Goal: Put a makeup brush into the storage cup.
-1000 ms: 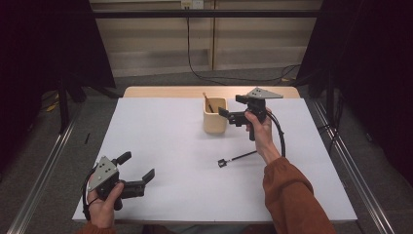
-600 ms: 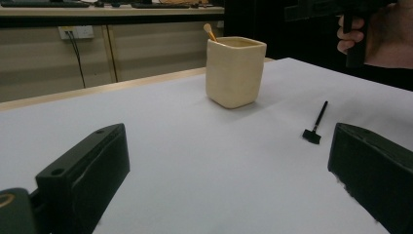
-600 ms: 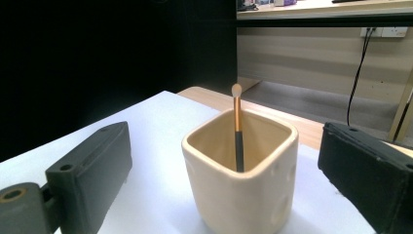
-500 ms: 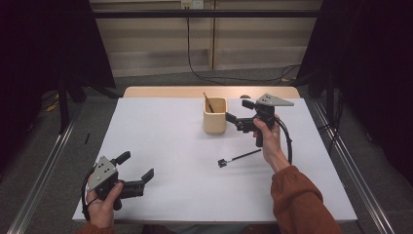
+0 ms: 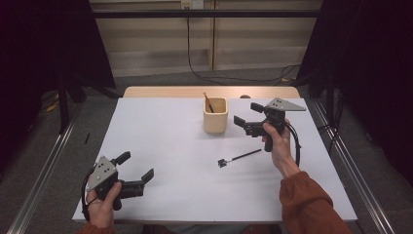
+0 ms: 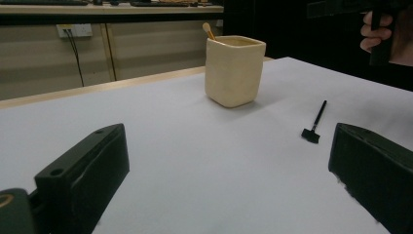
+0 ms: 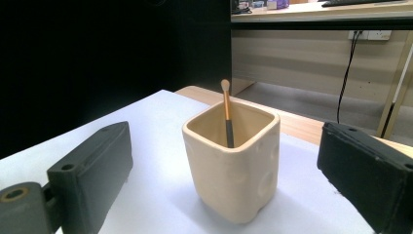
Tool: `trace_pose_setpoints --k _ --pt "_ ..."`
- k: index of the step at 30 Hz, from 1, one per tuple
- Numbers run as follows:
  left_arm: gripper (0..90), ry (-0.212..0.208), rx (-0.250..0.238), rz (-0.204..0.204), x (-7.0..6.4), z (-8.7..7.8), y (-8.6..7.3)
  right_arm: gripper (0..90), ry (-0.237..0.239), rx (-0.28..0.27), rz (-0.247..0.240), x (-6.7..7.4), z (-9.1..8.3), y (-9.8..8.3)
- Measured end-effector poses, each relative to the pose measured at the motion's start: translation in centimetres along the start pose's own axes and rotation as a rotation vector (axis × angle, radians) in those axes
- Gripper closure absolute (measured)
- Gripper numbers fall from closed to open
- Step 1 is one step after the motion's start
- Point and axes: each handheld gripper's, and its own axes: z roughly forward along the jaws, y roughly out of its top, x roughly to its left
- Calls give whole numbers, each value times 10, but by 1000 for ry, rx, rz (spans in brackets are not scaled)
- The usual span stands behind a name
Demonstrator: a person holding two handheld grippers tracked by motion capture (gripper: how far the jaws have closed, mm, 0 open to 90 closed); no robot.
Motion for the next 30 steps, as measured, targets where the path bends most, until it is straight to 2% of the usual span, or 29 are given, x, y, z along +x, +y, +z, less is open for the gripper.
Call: trace_pose_setpoints --k 4,14,16,20,23,30 --pt "12 -4 -5 -2 0 -1 0 51 -2 6 -9 2 -9 -1" --pt "8 -1 -6 -4 -1 -1 1 55 -34 -8 7 1 -32 -13" --pt "8 13 -6 -2 -1 -1 1 55 -31 -2 2 2 -35 -14" --pt "7 12 -6 -2 -1 -2 1 57 -46 22 -7 2 -43 -19" --pt "7 10 -9 -2 -1 -2 1 63 -58 4 -7 3 -51 -21" --pt "7 16 -14 -8 -1 -5 1 61 -72 18 -4 5 -70 -28"
